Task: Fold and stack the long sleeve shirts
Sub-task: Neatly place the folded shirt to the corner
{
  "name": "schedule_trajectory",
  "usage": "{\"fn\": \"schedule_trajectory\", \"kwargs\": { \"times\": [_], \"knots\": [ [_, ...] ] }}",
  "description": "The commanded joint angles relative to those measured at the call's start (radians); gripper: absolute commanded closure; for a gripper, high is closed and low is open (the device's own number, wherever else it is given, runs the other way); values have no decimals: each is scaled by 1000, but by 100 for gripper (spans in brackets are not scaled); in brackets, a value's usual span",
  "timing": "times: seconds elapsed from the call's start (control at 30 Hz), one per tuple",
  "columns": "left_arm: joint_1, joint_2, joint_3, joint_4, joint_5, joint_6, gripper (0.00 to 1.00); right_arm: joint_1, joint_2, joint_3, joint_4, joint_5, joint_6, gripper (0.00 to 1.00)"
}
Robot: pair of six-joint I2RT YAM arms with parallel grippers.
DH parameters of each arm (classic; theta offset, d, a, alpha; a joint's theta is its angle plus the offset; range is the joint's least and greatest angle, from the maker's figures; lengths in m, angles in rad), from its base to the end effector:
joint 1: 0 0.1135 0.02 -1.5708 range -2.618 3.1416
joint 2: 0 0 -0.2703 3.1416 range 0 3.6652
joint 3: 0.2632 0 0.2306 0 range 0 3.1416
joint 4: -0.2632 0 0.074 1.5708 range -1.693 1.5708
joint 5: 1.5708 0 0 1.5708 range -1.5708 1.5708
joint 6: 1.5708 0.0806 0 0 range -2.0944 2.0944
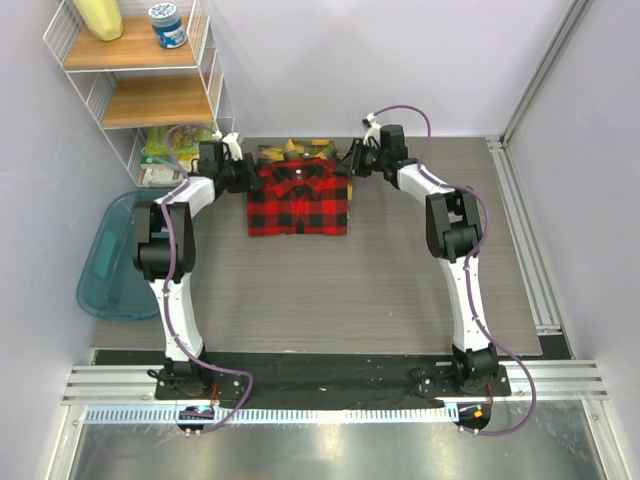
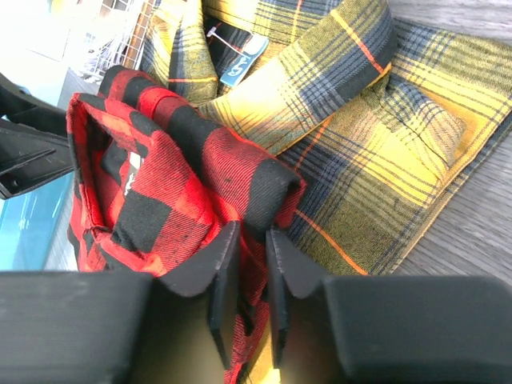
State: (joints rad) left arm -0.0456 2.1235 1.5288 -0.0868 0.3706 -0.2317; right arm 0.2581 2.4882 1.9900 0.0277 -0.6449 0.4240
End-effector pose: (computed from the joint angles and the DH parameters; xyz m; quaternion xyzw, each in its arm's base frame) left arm 0.4939 -0.0518 0.1746 -0.0035 0.8908 -0.2232 0.3957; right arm 0.5506 0.1955 0.1614 -0.0981 0.8195 0.4204 0.3770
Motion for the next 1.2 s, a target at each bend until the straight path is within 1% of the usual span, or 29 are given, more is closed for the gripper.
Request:
{"fn": "schedule_trajectory", "kwargs": {
  "times": [0.0,0.07,0.1,0.17,0.2,0.27,0.3,0.43,0.67,0.87,0.9,1.17],
  "knots": [
    [21,-2,22,82,46,-57,60,6,8,38,66,-12,21,80],
    [20,7,24,113,68,-72,69,6,12,43,69,-18,24,88],
    [21,12,27,127,86,-75,76,6,14,46,71,-19,24,91],
    [20,9,33,131,99,-87,84,6,9,52,72,-18,32,99],
    [21,4,25,143,105,-92,90,6,6,52,71,-19,35,99],
    [21,-23,7,163,116,-103,98,6,-5,46,71,-24,41,99],
    [21,-33,1,168,119,-106,100,4,-20,40,72,-25,42,99],
    [20,-83,-24,154,126,-103,100,4,-66,3,81,-29,48,99],
    [16,-131,-6,96,108,-44,100,6,-137,-37,87,-24,47,99],
    [9,-161,10,90,99,-20,100,6,-169,-28,84,-15,50,99],
    [7,-162,17,66,99,-9,100,6,-172,-26,86,-12,48,99],
    [1,-166,56,42,77,17,100,4,-184,-11,68,5,29,99]
  ]
}}
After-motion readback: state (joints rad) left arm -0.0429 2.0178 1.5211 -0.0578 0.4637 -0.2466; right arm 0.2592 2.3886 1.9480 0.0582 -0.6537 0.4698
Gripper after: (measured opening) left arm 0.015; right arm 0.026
